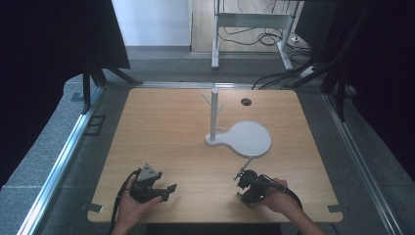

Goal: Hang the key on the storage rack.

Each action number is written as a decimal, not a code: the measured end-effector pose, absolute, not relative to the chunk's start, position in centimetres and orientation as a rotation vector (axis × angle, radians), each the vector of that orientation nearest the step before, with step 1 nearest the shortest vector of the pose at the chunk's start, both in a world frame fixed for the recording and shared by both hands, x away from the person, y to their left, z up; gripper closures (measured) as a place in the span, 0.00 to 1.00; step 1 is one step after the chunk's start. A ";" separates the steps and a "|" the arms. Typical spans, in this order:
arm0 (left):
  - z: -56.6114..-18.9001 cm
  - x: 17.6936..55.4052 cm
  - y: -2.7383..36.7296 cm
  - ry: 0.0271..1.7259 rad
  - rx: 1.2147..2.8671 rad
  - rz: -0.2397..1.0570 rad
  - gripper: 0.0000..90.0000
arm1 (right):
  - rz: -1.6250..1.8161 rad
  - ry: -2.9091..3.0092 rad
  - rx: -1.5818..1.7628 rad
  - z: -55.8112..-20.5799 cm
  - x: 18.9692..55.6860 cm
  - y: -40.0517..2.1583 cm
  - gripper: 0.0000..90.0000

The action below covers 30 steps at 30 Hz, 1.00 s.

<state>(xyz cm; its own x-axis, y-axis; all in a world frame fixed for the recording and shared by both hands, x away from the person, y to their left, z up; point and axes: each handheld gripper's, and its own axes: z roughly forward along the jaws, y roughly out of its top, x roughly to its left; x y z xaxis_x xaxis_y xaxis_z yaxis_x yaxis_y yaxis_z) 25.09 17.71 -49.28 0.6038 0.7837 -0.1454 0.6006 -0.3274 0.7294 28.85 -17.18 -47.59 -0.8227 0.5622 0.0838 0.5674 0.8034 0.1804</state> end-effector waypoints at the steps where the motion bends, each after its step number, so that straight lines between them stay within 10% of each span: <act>1: -49.3 25.1 17.7 1.091 2.050 0.299 0.28 | -0.308 -2.959 -0.928 -47.6 28.8 -17.2 0.87; 30: -49.5 25.2 17.6 1.094 2.062 0.298 0.28 | -0.340 -3.013 -0.907 -45.5 29.0 -18.0 0.95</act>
